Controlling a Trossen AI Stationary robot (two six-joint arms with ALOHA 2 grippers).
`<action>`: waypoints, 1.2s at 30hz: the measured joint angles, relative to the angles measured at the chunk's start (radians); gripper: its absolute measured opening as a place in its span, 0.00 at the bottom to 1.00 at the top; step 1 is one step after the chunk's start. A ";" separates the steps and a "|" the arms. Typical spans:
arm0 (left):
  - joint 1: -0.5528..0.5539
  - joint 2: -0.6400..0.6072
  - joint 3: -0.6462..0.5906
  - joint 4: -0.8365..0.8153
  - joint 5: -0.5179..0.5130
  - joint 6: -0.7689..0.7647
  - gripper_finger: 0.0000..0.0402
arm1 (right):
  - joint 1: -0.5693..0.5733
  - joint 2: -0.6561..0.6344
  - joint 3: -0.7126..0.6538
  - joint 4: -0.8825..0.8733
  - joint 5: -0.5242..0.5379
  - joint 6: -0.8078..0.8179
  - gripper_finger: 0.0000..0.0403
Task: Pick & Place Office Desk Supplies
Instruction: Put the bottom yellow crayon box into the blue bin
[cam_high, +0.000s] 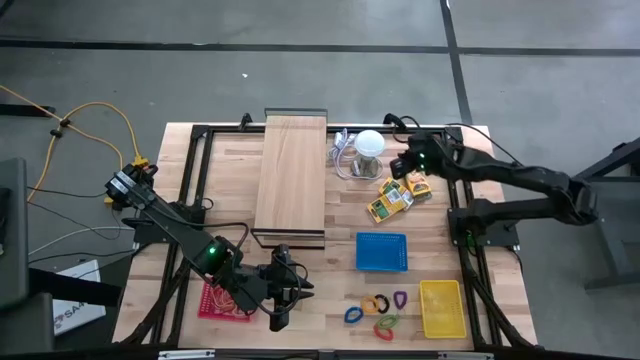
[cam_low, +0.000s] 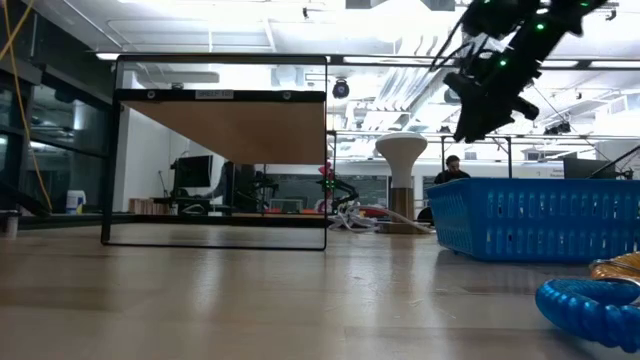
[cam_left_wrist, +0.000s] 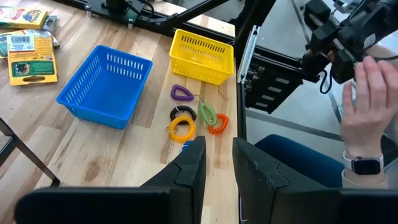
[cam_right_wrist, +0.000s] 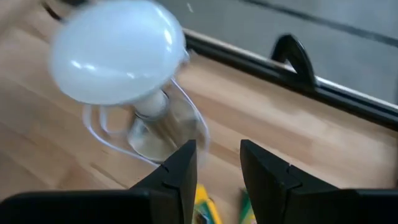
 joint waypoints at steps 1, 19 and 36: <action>0.000 0.000 0.000 0.000 0.000 0.000 0.19 | -0.005 0.022 0.022 -0.025 -0.001 0.000 0.28; 0.000 0.000 0.000 0.000 0.000 0.000 0.19 | -0.096 0.234 0.272 -0.349 -0.129 -0.063 0.28; 0.000 0.000 0.000 0.000 0.000 0.000 0.19 | -0.105 0.234 0.272 -0.510 -0.149 -0.016 0.28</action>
